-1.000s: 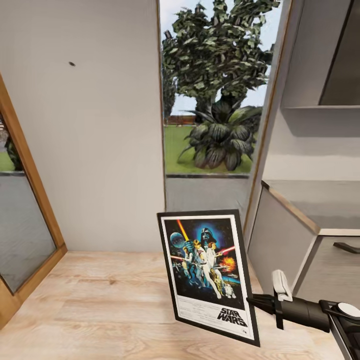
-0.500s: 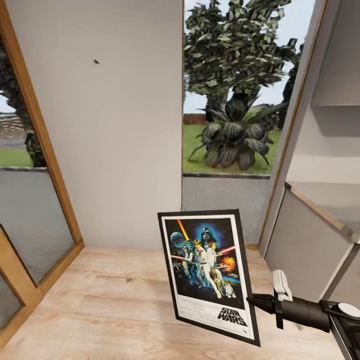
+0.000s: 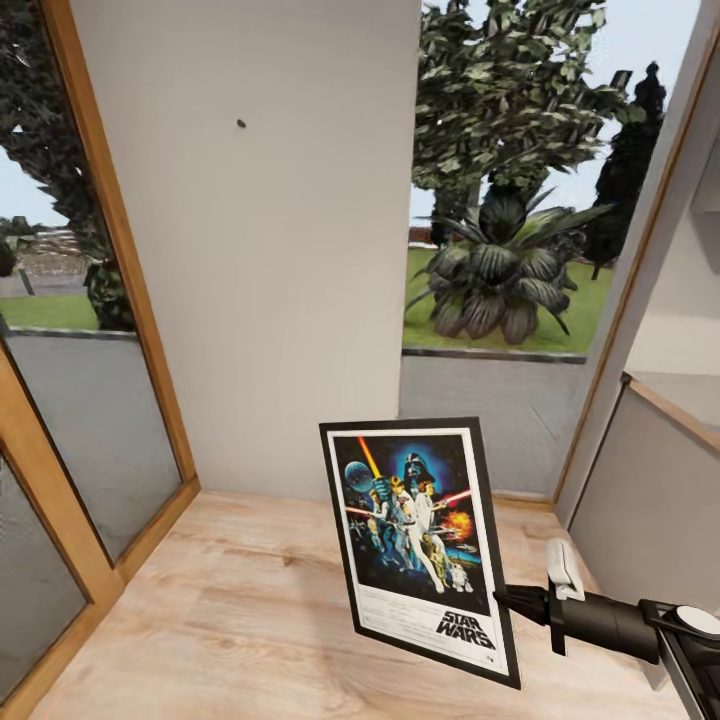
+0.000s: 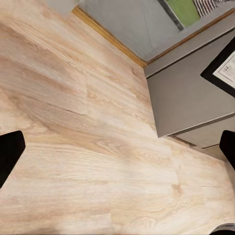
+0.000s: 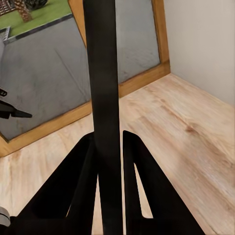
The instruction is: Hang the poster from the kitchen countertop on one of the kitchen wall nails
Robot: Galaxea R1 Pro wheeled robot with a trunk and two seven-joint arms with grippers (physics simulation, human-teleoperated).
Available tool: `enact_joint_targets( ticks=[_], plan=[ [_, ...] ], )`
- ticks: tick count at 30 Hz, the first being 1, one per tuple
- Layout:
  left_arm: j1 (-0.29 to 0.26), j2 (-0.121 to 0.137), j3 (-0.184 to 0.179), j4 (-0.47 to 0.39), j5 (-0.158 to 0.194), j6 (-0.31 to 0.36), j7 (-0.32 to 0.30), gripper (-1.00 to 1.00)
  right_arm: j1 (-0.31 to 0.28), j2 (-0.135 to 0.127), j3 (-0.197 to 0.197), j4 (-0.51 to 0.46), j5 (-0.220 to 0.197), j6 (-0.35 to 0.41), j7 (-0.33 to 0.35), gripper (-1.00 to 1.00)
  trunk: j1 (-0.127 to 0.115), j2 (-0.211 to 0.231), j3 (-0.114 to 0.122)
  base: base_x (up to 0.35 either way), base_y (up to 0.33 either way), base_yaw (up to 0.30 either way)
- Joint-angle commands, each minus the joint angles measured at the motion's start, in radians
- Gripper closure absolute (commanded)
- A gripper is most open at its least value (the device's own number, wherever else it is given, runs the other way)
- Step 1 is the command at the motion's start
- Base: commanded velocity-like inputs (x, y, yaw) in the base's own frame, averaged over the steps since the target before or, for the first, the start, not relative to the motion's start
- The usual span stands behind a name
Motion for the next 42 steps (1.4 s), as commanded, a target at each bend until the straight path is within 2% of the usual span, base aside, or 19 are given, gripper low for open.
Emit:
enact_joint_targets(
  ticks=[1,12,15,18,19,20,23,25,27,31,42],
  plan=[
    [0.000,0.000,-0.008,0.000,0.007,-0.008,0.000,-1.00,-0.001,0.000,-0.001,-0.001,-0.002,0.014,0.006,1.00,0.000,-0.001,-0.001,0.108,0.283,0.005],
    [0.000,0.000,-0.011,-0.001,0.007,-0.007,0.000,-1.00,0.000,0.001,0.000,0.000,-0.002,0.013,0.004,1.00,0.000,-0.001,-0.001,0.115,0.305,0.001],
    [0.000,-0.008,-0.012,-0.002,0.007,-0.007,0.004,-1.00,0.000,0.001,0.000,0.000,-0.002,0.013,-0.007,1.00,0.000,-0.001,-0.001,0.143,0.328,0.000],
    [0.000,-0.024,-0.015,-0.004,0.008,-0.007,0.032,-1.00,0.000,0.002,0.001,0.000,-0.002,0.013,-0.024,1.00,0.000,-0.001,-0.001,0.158,0.329,0.000],
    [0.000,-0.041,-0.018,-0.029,0.008,0.000,0.179,-1.00,0.000,0.016,0.003,-0.001,-0.002,0.013,-0.045,1.00,0.000,-0.001,-0.001,0.198,0.321,0.000],
    [0.000,-0.046,-0.018,-0.046,0.009,0.001,0.227,-1.00,-0.001,0.018,0.003,-0.001,-0.002,0.013,-0.046,1.00,0.000,-0.001,-0.001,0.206,0.316,0.000],
    [0.000,-0.052,-0.016,-0.091,0.011,0.002,0.327,-1.00,-0.001,0.020,0.003,-0.001,-0.001,0.013,-0.049,1.00,0.000,-0.001,-0.001,0.174,0.254,0.000],
    [0.000,-0.066,-0.011,-0.124,0.011,0.001,0.418,-1.00,-0.001,0.021,0.003,-0.001,0.000,0.013,-0.050,1.00,0.000,-0.001,-0.001,0.073,0.105,0.000],
    [0.000,-0.073,-0.005,-0.135,0.010,0.000,0.457,-1.00,-0.001,0.021,0.003,-0.001,0.000,0.013,-0.050,1.00,0.000,-0.001,-0.001,0.048,0.084,0.000],
    [0.000,-0.079,0.004,-0.142,0.010,0.000,0.483,-1.00,-0.001,0.021,0.003,-0.002,-0.001,0.013,-0.050,1.00,0.000,-0.001,-0.001,0.118,0.195,0.000],
    [0.000,-0.078,0.006,-0.143,0.011,-0.001,0.486,-1.00,-0.001,0.022,0.003,-0.002,-0.002,0.013,-0.051,1.00,0.000,-0.001,-0.001,0.144,0.276,-0.088]
  ],
)
